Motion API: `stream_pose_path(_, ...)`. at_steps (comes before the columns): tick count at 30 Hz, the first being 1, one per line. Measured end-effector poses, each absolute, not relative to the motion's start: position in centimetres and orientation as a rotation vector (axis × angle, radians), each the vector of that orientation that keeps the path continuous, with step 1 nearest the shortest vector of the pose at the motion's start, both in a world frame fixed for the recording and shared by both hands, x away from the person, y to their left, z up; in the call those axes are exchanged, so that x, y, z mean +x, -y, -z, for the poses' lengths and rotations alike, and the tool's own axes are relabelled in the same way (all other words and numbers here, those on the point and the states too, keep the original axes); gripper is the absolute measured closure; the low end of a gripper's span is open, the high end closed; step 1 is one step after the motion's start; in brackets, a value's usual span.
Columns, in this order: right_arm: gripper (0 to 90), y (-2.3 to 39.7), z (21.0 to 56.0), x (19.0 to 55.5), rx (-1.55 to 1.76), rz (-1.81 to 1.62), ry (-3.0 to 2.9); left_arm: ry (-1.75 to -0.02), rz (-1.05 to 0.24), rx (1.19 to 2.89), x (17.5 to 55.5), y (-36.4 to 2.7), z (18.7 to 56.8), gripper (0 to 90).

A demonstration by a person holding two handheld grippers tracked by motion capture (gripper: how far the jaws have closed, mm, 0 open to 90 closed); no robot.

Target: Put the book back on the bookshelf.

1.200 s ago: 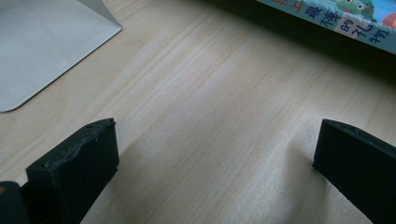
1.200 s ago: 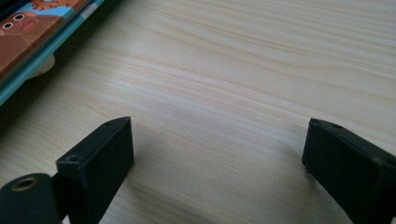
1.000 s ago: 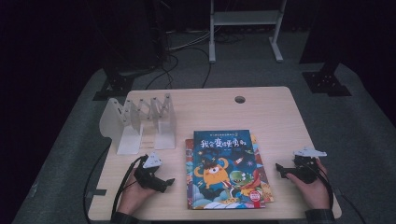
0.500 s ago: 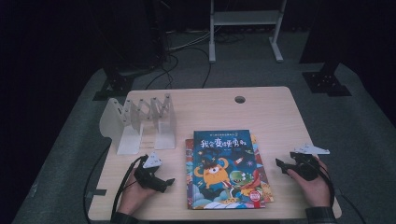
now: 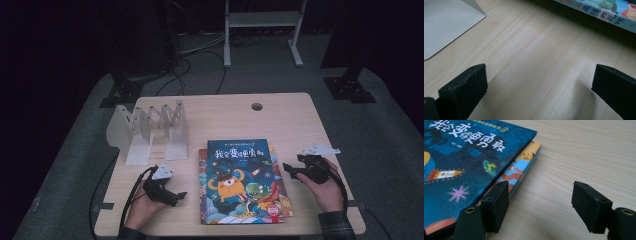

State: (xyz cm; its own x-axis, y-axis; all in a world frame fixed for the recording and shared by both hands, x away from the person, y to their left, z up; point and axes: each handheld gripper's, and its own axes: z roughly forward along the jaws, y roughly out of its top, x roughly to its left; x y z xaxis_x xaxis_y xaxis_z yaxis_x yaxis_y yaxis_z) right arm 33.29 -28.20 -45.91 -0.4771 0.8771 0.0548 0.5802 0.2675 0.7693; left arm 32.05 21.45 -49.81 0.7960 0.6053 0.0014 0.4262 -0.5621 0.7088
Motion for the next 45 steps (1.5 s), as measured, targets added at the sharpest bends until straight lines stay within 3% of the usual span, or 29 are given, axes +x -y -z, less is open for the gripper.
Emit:
stream_pose_path(25,28.5,22.5,45.7,39.1,1.274,-1.054,-2.285,-0.701,-0.286,2.234,33.9,-20.1,46.4,0.0)
stream_pose_path(45,23.5,20.9,46.6,41.0,1.312,-1.119,-2.342,-0.672,-0.282,2.220,34.3,-19.4,46.1,0.0)
